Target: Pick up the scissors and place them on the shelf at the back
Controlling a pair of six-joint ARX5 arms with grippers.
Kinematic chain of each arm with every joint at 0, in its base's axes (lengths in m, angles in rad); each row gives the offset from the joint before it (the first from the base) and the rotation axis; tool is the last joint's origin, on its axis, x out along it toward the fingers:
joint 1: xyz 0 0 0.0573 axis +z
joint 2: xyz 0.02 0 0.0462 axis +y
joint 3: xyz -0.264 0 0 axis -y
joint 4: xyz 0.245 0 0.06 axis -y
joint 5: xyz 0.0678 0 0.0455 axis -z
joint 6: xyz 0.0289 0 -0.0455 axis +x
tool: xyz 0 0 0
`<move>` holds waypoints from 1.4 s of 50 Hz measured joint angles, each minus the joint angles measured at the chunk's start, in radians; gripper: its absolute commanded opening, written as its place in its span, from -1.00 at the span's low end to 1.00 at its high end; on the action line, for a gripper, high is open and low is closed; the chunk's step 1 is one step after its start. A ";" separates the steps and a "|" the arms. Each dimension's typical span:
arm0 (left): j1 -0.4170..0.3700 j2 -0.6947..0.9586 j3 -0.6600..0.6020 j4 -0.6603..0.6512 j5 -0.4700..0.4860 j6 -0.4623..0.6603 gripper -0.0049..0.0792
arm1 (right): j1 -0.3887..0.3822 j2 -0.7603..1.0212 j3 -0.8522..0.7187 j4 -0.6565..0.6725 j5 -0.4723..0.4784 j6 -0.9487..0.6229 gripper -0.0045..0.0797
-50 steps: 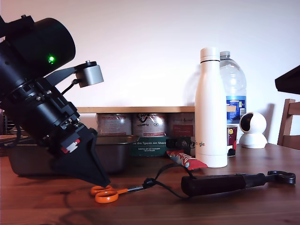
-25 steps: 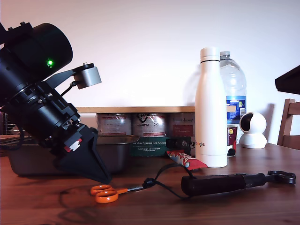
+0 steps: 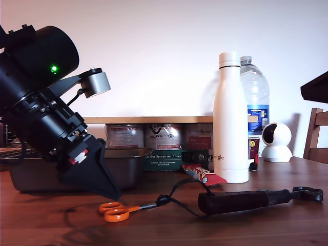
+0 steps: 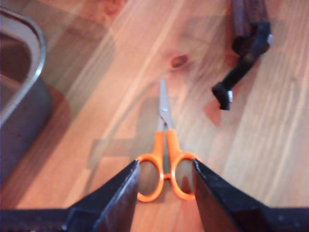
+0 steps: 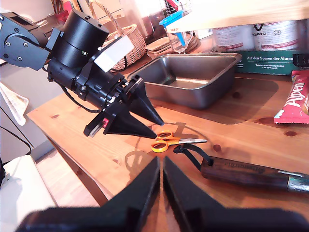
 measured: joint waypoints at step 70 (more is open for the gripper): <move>0.001 0.109 0.055 -0.034 0.000 0.029 -0.94 | 0.000 0.000 0.000 0.000 0.000 0.000 -0.92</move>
